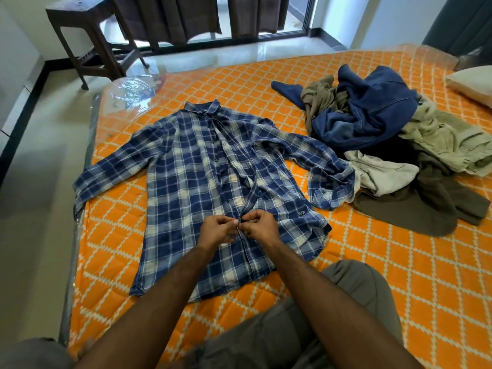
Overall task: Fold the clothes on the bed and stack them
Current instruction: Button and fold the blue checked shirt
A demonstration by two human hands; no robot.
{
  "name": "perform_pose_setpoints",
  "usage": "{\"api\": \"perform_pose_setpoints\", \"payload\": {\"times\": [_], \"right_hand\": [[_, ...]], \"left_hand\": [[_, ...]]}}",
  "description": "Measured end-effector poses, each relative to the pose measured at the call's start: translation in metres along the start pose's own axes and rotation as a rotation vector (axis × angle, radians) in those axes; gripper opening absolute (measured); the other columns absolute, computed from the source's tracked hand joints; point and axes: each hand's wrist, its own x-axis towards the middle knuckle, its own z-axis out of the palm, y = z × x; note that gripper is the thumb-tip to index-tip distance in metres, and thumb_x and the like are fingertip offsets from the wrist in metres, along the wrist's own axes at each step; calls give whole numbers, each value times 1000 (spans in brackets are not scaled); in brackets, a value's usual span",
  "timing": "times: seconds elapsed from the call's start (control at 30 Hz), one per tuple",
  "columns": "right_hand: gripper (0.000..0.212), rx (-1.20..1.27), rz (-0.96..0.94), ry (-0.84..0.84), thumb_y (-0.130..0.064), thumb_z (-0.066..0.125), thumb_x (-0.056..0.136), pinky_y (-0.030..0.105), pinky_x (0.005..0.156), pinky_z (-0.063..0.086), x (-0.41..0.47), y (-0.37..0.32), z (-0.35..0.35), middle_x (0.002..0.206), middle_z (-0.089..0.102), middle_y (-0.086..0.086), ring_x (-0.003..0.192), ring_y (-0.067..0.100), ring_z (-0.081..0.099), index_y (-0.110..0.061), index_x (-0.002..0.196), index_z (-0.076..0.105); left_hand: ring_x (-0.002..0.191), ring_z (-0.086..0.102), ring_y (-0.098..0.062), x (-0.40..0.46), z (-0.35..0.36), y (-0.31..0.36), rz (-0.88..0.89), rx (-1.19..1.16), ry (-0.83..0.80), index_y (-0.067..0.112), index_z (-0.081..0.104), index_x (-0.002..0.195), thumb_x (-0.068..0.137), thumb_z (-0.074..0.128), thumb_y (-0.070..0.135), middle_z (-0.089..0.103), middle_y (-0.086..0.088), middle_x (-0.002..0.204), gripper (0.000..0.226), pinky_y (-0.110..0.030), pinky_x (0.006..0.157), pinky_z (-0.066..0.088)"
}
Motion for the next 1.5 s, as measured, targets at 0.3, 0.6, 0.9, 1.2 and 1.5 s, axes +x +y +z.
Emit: {"api": "perform_pose_setpoints", "payload": {"times": [0.3, 0.6, 0.9, 1.2, 1.5], "right_hand": [[29, 44, 35, 59, -6, 81, 76, 44, 74, 63, 1, 4, 1, 93, 71, 9, 82, 24, 73, -13, 96, 61], [16, 176, 92, 0, -2, 67, 86, 29, 59, 56, 0, 4, -6, 93, 71, 15, 67, 15, 63, -10, 95, 56], [4, -268, -187, 97, -13, 61, 94, 43, 76, 61, 35, -50, -23, 89, 67, 3, 77, 19, 66, -15, 95, 57], [32, -726, -95, 100, -37, 73, 84, 31, 63, 55, 57, -43, 4, 86, 67, 2, 75, 19, 65, -14, 99, 58], [17, -213, -50, 20, -6, 70, 90, 37, 72, 61, 55, -42, -13, 87, 71, 5, 77, 22, 72, -19, 83, 61]], "left_hand": [[72, 73, -29, 7, 9, 3, 30, 203, 89, 1, 63, 91, 93, 69, 7, 72, -18, 84, 8, -42, 62, 62], [77, 70, -24, 9, 4, 4, 150, 499, 48, 13, 57, 93, 89, 71, 7, 67, -9, 84, 16, -41, 69, 60], [93, 60, -17, 42, -17, 49, 316, 694, 42, 7, 61, 112, 95, 52, 2, 62, -5, 108, 20, -30, 77, 50], [83, 63, -20, 62, -8, 38, 304, 716, 45, 10, 63, 97, 94, 65, 15, 66, -3, 91, 7, -36, 75, 55], [81, 67, -19, 65, -17, 31, 99, 373, 151, 11, 69, 95, 85, 76, 8, 71, -6, 90, 12, -25, 63, 53]]}}
